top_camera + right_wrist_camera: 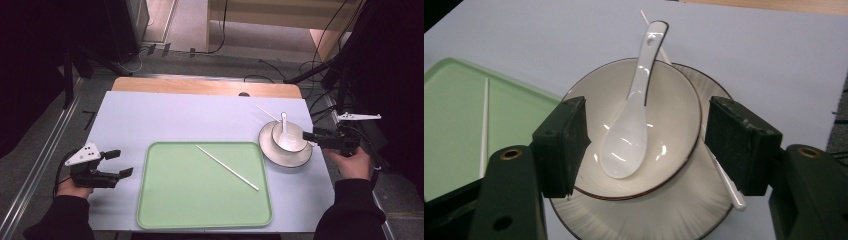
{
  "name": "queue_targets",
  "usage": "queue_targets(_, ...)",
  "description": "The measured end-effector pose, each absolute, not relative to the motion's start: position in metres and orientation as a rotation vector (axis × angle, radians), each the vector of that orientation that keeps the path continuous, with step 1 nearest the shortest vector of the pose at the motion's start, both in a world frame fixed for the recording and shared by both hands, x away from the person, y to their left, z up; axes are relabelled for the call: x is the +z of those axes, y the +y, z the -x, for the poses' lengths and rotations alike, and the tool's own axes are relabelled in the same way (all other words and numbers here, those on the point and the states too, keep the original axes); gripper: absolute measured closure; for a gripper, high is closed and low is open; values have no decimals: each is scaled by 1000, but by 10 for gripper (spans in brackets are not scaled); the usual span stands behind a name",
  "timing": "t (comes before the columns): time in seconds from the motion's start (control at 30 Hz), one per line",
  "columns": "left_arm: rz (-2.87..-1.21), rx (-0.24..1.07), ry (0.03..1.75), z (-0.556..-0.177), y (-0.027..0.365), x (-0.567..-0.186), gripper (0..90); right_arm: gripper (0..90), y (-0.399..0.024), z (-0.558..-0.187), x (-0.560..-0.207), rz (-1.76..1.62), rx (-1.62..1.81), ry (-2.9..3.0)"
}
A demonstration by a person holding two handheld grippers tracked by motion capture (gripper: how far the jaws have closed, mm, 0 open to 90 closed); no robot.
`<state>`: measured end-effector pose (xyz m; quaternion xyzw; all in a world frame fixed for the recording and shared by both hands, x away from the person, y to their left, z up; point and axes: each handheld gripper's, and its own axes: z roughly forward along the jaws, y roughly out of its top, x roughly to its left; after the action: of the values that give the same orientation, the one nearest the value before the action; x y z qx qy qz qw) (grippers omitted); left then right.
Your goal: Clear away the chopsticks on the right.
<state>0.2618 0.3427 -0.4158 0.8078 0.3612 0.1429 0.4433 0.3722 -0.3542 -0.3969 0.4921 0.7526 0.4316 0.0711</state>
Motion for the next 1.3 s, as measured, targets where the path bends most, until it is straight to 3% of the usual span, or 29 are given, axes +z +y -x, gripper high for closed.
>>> queue_targets(0.43,-2008,357,898,-262,342,-416,188,463,-379,-384,-410,-1586,1275,2182)
queue_targets(1.3,-2009,363,901,-262,343,-416,187,719,-376,-397,-447,-1617,1145,2259)
